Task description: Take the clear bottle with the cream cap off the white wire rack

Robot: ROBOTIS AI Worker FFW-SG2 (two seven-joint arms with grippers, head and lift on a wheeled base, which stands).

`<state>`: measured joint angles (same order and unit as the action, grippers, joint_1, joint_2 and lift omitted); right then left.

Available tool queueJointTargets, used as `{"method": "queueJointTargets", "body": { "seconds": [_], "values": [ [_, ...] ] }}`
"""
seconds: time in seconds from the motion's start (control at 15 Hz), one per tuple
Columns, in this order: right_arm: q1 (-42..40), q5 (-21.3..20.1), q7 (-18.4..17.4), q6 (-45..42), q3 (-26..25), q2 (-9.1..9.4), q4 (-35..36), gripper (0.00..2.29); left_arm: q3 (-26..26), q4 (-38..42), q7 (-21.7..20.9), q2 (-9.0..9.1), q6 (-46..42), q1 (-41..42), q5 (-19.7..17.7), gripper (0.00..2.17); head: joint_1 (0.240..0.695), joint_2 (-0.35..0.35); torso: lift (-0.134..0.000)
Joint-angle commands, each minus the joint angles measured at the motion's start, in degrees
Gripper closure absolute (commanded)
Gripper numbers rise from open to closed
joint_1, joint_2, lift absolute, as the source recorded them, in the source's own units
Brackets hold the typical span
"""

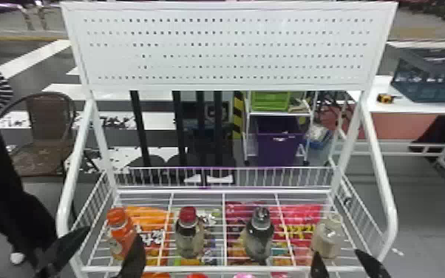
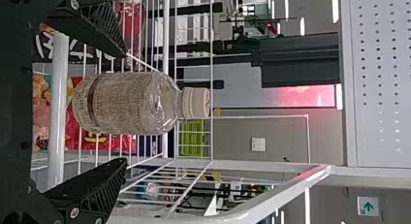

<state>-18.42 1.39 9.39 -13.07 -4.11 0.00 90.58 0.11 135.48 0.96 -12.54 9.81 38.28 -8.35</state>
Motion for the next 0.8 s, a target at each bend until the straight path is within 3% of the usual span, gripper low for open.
{"method": "queueJointTargets", "body": {
  "seconds": [0.0,0.47,0.6,0.73],
  "values": [
    [2.77,-0.95,-1.4,0.02,1.13,0.05,-2.78,0.13,0.33,-0.57,0.0,-0.21,0.34,-0.49,0.0,0.13,0.499,0.0,0.0],
    [9.45,-2.26,-2.98,1.61,1.74,0.0,-7.0,0.16,0.33,-1.54,-0.08,-0.38,2.98,-2.24,-0.18,0.13,0.499,0.0,0.0],
    [9.63,-2.44,-2.98,3.36,1.92,0.0,-6.47,0.67,0.24,-1.63,-0.08,-0.29,2.98,-2.24,-0.09,0.13,0.499,0.0,0.0],
    [9.1,-2.44,-3.15,3.54,1.92,0.0,-6.12,0.99,0.24,-1.54,-0.08,-0.29,2.98,-2.24,-0.09,0.13,0.499,0.0,0.0]
  ]
}}
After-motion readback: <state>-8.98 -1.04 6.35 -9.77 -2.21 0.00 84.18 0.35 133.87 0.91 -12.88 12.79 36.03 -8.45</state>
